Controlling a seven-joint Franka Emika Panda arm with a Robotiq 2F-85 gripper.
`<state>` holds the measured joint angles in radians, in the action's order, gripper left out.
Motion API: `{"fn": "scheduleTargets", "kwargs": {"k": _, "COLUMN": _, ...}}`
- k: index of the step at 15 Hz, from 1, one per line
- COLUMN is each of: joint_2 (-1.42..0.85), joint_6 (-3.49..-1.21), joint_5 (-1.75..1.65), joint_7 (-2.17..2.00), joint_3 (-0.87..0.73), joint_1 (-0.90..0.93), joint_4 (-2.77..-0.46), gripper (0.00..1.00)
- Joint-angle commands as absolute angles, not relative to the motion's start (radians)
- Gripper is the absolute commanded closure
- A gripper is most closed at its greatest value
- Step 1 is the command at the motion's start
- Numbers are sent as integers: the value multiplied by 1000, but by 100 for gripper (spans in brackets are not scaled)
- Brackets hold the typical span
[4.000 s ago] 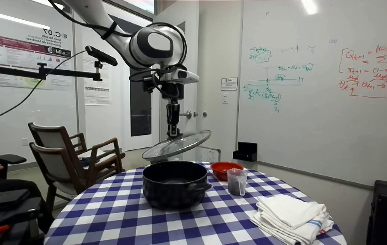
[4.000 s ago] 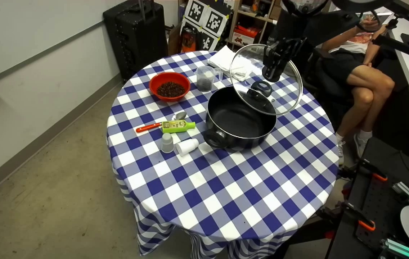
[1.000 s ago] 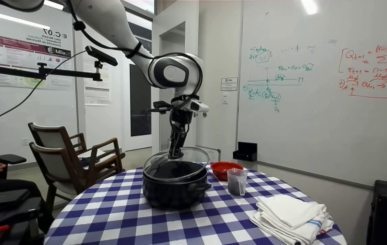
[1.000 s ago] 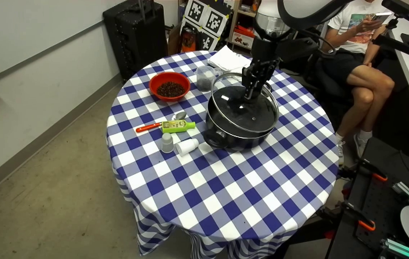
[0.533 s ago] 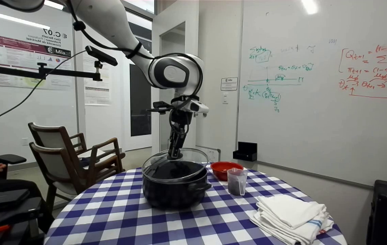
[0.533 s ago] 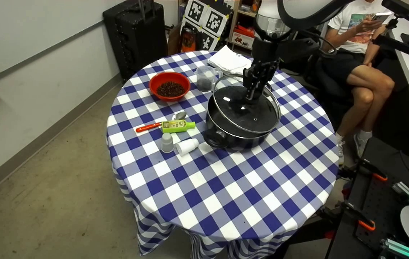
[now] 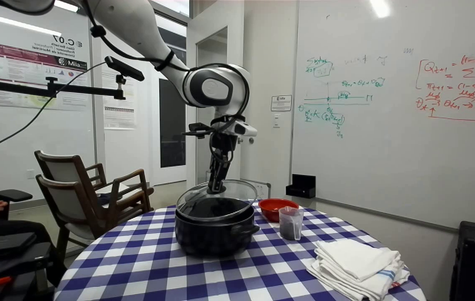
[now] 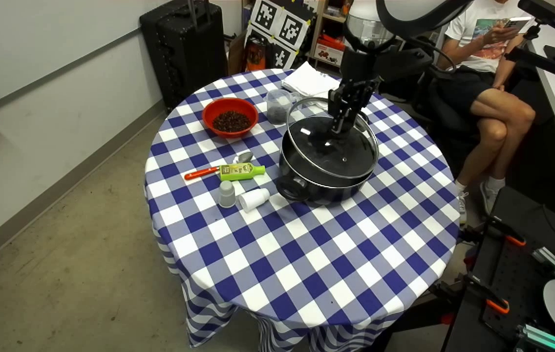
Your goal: Uncover the pot
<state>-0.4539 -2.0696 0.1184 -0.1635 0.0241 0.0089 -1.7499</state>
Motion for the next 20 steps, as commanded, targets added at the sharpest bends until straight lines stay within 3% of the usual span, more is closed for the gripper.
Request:
{"fn": "scheduleTargets", "kwargs": {"k": 1, "joint_2": -459, "joint_6": -2043, "joint_5": 113, "joint_7": -158, "joint_3": 15, "joint_1": 15, "joint_4": -1716, "gripper": 75}}
{"fn": "scheduleTargets", "kwargs": {"k": 20, "joint_2": -480, "joint_6": -2044, "joint_5": 118, "joint_7": -154, "joint_3": 16, "joint_1": 12, "joint_4": -1709, "gripper": 75}}
